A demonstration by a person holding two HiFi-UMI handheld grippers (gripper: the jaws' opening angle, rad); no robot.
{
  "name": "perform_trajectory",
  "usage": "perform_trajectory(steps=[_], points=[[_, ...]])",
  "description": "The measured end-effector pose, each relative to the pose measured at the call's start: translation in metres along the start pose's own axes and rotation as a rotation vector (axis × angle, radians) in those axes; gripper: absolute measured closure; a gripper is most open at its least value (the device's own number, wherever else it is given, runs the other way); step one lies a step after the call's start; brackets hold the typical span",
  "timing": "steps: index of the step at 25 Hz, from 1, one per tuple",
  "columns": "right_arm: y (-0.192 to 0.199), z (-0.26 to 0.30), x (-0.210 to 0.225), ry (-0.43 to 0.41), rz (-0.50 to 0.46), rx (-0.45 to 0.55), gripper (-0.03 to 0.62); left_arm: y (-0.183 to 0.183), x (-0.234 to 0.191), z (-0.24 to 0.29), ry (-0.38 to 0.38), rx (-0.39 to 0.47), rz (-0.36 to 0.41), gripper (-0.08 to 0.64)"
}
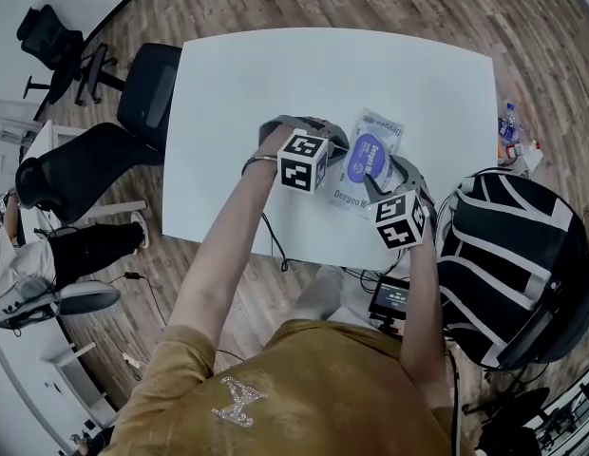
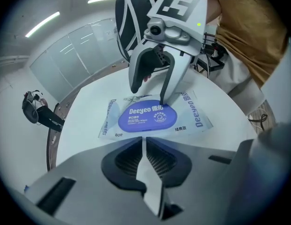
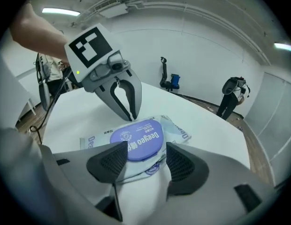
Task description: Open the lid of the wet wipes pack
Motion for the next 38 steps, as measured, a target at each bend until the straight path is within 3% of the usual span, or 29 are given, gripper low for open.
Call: perform_trajectory(steps=[3,9,15,24,38], points=[[0.003,0.006,0.002,-0.054,-0.069,-0.037,0.339,0.001,-0.001,0.002,0.037,0.014,0.000,0.517],[-0.004,0.008,-0.003,-0.136,-0.165,-0.046,0.339,-0.005,0.004,-0.004,0.147,0.067,-0.008,0.517],[0.003,0.010,-0.005,-0.210,-0.120,-0.041,0.339,-0.007,0.009,0.005,0.201,0.043,0.018,0.517],[0.005,0.014,-0.005,-0.302,-0.073,-0.028,0.339,-0.004,0.009,0.011,0.217,0.037,0.038,0.517],[0.013,0.008,-0.004,-0.286,-0.037,-0.057,0.340,-0.011,0.010,0.011,0.241,0.026,0.071,0.517]])
Point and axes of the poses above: the fingertips, and each gripper's own axes: z forward along the fingers, x to its right, y out of its underside, the point moved 1 cm from there along -z, backward along the fingers, and after that the axes turned 1 degree about -x, right-handed, at the moved point
